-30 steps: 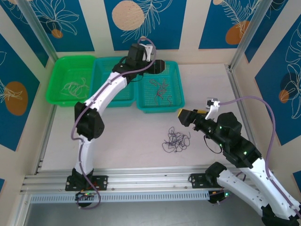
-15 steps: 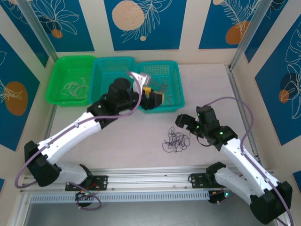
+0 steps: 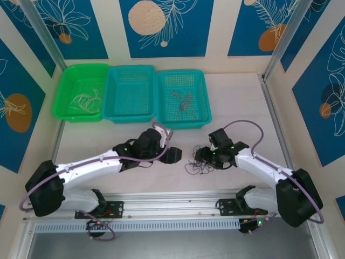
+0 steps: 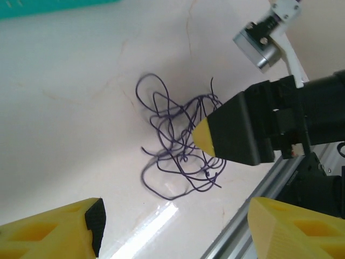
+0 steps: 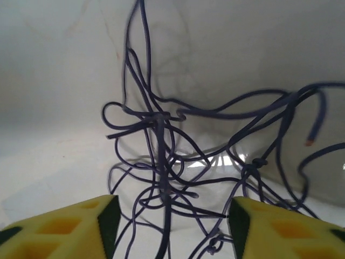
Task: Untangle the cables
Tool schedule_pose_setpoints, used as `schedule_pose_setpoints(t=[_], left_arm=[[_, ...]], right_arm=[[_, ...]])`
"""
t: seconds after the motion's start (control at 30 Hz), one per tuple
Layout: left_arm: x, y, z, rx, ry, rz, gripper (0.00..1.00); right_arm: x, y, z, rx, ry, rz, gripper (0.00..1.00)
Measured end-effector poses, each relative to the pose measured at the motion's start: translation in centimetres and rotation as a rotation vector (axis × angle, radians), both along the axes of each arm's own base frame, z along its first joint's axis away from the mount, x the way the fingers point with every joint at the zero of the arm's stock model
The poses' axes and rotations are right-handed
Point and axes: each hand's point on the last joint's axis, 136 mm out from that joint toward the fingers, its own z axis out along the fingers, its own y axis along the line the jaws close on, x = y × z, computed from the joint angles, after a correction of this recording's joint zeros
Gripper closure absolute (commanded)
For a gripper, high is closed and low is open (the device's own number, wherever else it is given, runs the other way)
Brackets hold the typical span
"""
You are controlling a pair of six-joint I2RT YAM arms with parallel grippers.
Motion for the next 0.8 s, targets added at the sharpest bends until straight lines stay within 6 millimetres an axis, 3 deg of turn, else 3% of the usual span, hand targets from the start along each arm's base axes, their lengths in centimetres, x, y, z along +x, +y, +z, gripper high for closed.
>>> schedule_pose_setpoints(t=[0.13,0.27,0.43,0.67,0.8], left_arm=[[-0.8,-0.2,-2.9,0.022,0.078,0.049,0.29],[-1.0,1.5,-6.1,0.056,0.160,0.155,0.29],[-1.4,2.3,-8.3,0.063,0.238,0.230,0.31],[-1.4,1.6,-11.3,0.060,0.369,0.298,0.37],[-0.6,1.3,-11.0,0.008,0.405,0.341,0.37]], right_arm=[[-0.6,0.9,-1.3,-0.022,0.037,0.048,0.55],[-0.5,1.8,-1.4,-0.022,0.037,0.095,0.76],[-0.2,3.0,-0.9,0.020,0.020,0.127,1.00],[0.2,4.6,0.5,0.085,-0.002,0.159,1.00],[0.2,5.3,1.7,0.115,-0.028,0.178,1.00]])
